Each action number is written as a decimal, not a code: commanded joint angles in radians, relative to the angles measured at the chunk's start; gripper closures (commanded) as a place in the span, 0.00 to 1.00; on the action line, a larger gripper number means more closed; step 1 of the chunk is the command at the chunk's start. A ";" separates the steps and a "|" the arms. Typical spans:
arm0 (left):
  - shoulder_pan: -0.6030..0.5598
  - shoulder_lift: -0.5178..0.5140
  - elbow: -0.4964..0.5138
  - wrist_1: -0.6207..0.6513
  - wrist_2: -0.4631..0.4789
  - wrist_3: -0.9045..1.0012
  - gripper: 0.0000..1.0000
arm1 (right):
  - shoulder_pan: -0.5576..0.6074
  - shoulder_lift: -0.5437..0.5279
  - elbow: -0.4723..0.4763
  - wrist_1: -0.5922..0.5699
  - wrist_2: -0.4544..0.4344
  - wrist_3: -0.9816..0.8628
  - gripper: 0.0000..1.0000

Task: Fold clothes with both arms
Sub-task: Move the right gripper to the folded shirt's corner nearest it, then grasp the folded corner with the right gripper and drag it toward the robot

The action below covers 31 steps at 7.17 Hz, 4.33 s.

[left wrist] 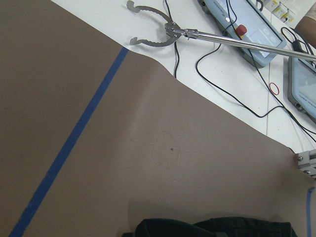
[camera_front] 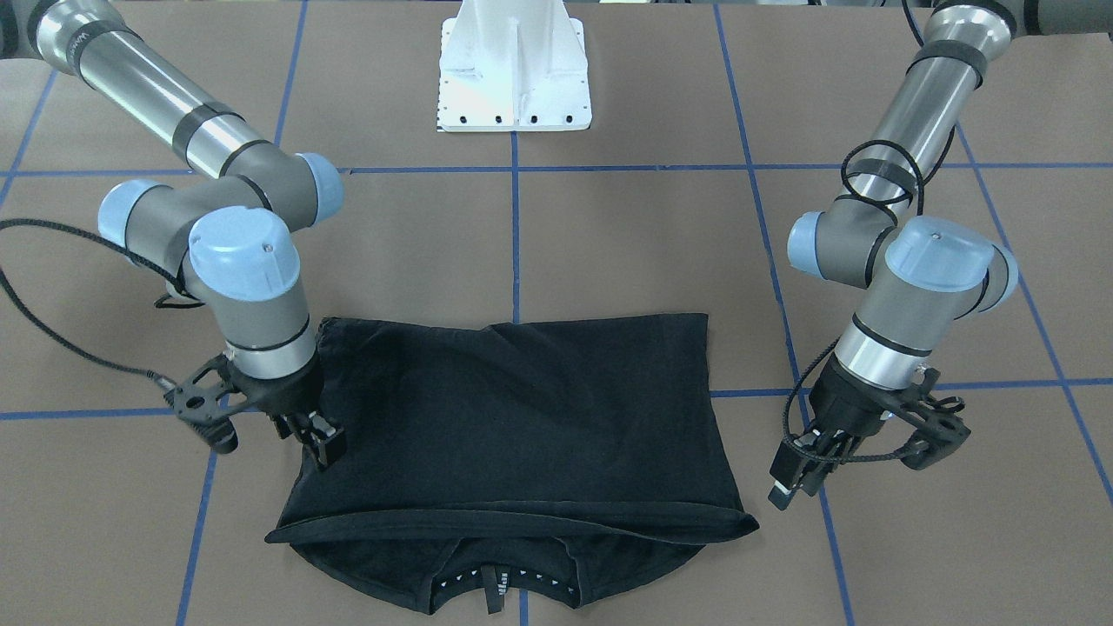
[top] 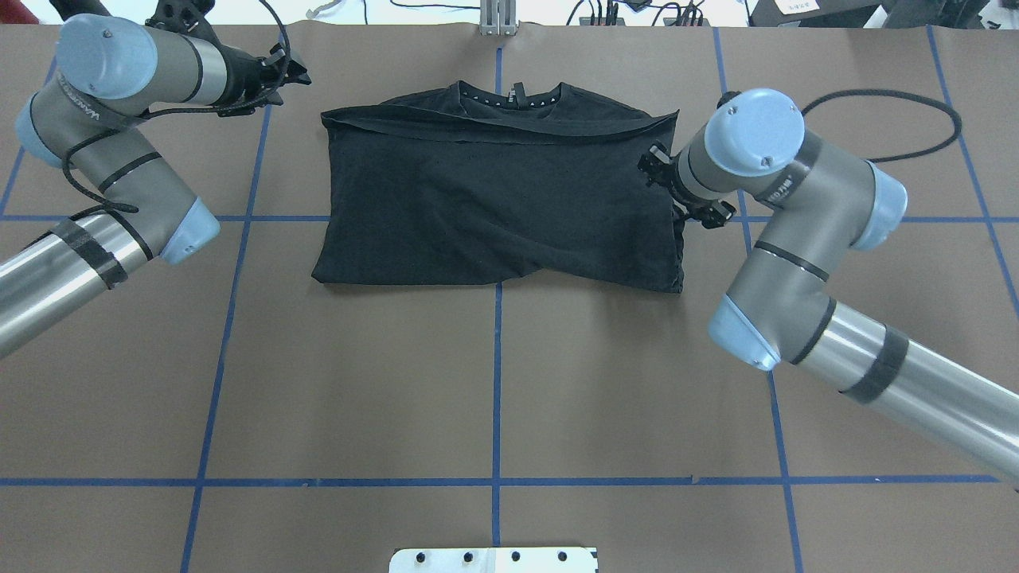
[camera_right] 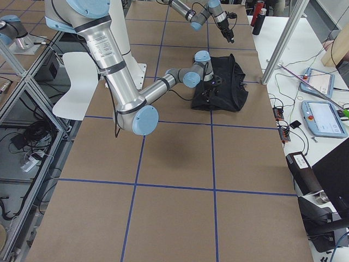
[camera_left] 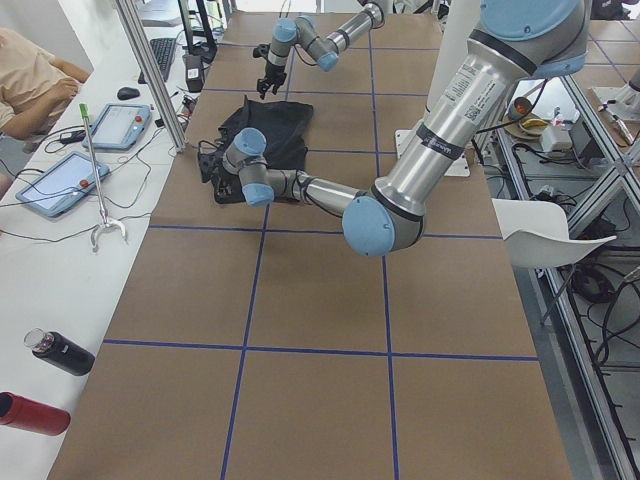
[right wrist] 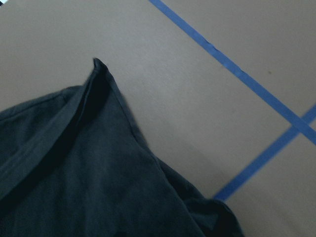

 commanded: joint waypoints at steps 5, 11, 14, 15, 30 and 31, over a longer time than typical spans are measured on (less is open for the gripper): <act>0.001 0.003 -0.002 0.001 0.003 0.007 0.38 | -0.143 -0.170 0.104 0.098 -0.061 0.316 0.24; 0.001 0.020 -0.003 -0.004 0.003 0.007 0.38 | -0.163 -0.140 0.071 0.098 -0.095 0.305 0.42; 0.001 0.033 -0.003 -0.007 0.004 0.009 0.38 | -0.154 -0.130 0.071 0.098 -0.095 0.294 1.00; 0.001 0.038 -0.003 -0.008 0.006 0.009 0.38 | -0.144 -0.130 0.069 0.097 -0.095 0.281 1.00; 0.083 0.159 -0.320 0.001 -0.177 -0.164 0.34 | -0.446 -0.412 0.638 -0.073 0.378 0.414 0.00; 0.129 0.200 -0.391 0.005 -0.174 -0.222 0.27 | -0.321 -0.353 0.602 -0.073 0.385 0.402 0.00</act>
